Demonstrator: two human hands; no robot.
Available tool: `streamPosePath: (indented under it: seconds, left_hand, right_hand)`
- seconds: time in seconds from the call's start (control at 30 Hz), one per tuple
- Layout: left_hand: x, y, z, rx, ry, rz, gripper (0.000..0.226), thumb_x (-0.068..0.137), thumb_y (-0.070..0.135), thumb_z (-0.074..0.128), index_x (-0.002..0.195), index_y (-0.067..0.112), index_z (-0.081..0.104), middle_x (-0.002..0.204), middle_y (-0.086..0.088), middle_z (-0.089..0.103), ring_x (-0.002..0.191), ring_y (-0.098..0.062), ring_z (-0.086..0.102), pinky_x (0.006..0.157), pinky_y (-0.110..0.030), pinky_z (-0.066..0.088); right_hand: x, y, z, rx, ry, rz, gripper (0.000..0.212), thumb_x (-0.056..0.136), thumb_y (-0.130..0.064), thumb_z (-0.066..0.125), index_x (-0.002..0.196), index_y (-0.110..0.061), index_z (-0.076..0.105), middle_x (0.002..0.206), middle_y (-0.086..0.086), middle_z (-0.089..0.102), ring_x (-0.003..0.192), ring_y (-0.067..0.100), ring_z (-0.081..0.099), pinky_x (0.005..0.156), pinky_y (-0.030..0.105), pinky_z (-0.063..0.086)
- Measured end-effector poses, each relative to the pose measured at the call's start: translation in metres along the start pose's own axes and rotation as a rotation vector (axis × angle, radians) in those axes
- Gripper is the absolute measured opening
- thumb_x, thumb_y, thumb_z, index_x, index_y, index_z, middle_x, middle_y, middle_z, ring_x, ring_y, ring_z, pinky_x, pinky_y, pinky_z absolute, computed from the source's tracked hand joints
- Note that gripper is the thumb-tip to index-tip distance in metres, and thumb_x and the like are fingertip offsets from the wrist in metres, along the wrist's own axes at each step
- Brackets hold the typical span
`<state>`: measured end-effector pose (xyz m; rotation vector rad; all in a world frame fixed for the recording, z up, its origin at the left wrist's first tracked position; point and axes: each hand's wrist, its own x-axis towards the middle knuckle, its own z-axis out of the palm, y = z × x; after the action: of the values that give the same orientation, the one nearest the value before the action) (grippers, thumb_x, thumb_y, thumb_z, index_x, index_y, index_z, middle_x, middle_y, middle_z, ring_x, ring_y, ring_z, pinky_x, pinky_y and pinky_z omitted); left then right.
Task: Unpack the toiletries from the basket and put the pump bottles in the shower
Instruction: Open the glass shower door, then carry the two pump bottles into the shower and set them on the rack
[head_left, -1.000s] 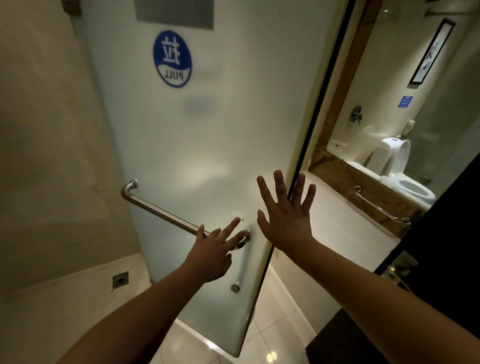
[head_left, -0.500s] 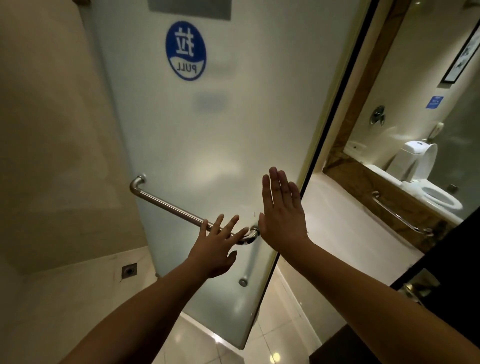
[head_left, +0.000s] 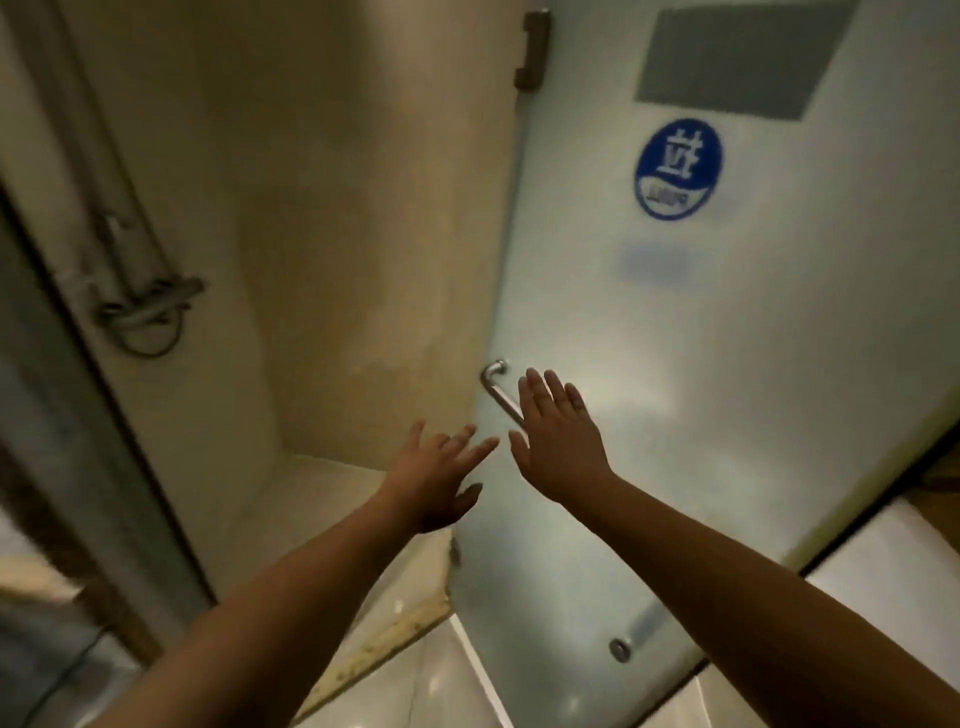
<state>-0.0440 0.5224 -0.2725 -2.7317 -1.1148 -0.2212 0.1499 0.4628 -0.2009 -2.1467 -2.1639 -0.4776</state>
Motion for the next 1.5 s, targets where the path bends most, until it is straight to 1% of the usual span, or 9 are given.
streamPosePath:
  seconds: [0.13,0.27,0.4,0.53,0.67,0.83,1.13,1.27,1.5]
  left_hand:
    - [-0.077,-0.09,-0.018,0.038,-0.035,-0.284,0.068,0.095,0.065,0.021,0.155,0.036,0.008,0.162,-0.001,0.025,0.141,-0.026,0.036,0.118,-0.061,0.004]
    - [-0.175,-0.154,-0.043,0.085,-0.013,-0.592,0.07,0.092,0.063,0.029,0.153,0.03,0.028,0.15,0.001,0.045,0.137,-0.026,0.038,0.118,-0.058,0.01]
    - [-0.283,-0.198,-0.068,0.141,-0.063,-0.778,0.064,0.092,0.062,0.036,0.147,0.028,0.039,0.149,-0.001,0.045,0.139,-0.028,0.033,0.115,-0.055,0.017]
    - [-0.389,-0.226,-0.089,0.211,-0.151,-0.954,0.059,0.09,0.063,0.034,0.134,0.027,0.049,0.144,-0.003,0.048,0.135,-0.028,0.037,0.112,-0.058,0.022]
    - [-0.487,-0.237,-0.103,0.226,-0.189,-1.156,0.062,0.089,0.065,0.031,0.138,0.03,0.049,0.142,0.0,0.051,0.134,-0.026,0.04,0.111,-0.055,0.022]
    - [-0.578,-0.235,-0.106,0.197,-0.232,-1.26,0.074,0.088,0.073,0.021,0.145,0.03,0.042,0.145,-0.001,0.048,0.136,-0.026,0.038,0.114,-0.057,0.019]
    - [-0.651,-0.212,-0.076,0.101,-0.26,-1.427,0.11,0.069,0.098,0.0,0.156,0.032,0.015,0.152,-0.004,0.044,0.136,-0.028,0.039,0.111,-0.054,0.024]
    - [-0.651,-0.207,-0.055,0.021,-0.31,-1.446,0.117,0.062,0.103,0.001,0.157,0.035,0.006,0.159,-0.007,0.033,0.145,-0.03,0.028,0.117,-0.055,0.012]
    - [-0.643,-0.197,-0.021,-0.056,-0.435,-1.42,0.127,0.059,0.106,0.011,0.157,0.027,-0.002,0.158,-0.008,0.033,0.143,-0.032,0.03,0.117,-0.058,0.017]
  right_hand:
    - [0.051,-0.092,-0.003,0.105,-0.016,-0.159,0.074,0.103,-0.053,0.025,0.159,-0.011,0.003,0.167,0.01,0.001,0.153,0.026,-0.004,0.123,0.042,-0.002]
    - [0.081,-0.204,-0.016,0.247,-0.027,-0.341,0.073,0.102,-0.056,0.014,0.159,-0.011,0.005,0.167,0.009,0.005,0.153,0.023,0.001,0.123,0.041,0.001]
    - [0.084,-0.318,-0.037,0.333,-0.013,-0.541,0.074,0.102,-0.059,0.016,0.159,-0.013,0.006,0.167,0.007,0.006,0.153,0.023,0.002,0.124,0.04,0.003]
    - [0.069,-0.425,-0.061,0.34,0.008,-0.731,0.069,0.104,-0.053,0.021,0.16,-0.016,0.002,0.167,0.004,0.008,0.153,0.021,0.007,0.123,0.041,0.008]
    - [0.045,-0.515,-0.078,0.331,0.007,-0.91,0.07,0.104,-0.052,0.024,0.16,-0.015,0.005,0.166,0.007,0.012,0.152,0.023,0.01,0.123,0.042,0.01]
    - [0.004,-0.604,-0.08,0.375,-0.059,-1.102,0.075,0.101,-0.059,0.024,0.16,-0.016,0.004,0.166,0.009,0.009,0.153,0.025,0.008,0.124,0.043,0.006]
    - [-0.041,-0.671,-0.049,0.337,-0.157,-1.332,0.077,0.099,-0.064,0.017,0.16,-0.019,0.004,0.167,0.004,0.006,0.153,0.019,0.003,0.123,0.039,0.002]
    - [-0.039,-0.682,-0.035,0.287,-0.213,-1.382,0.074,0.099,-0.066,0.012,0.16,-0.023,0.007,0.167,0.003,0.006,0.153,0.019,0.001,0.123,0.04,0.002]
    - [-0.045,-0.691,-0.007,0.265,-0.363,-1.393,0.095,0.085,-0.084,0.005,0.16,-0.025,0.004,0.167,0.003,0.01,0.153,0.022,0.007,0.124,0.044,0.006]
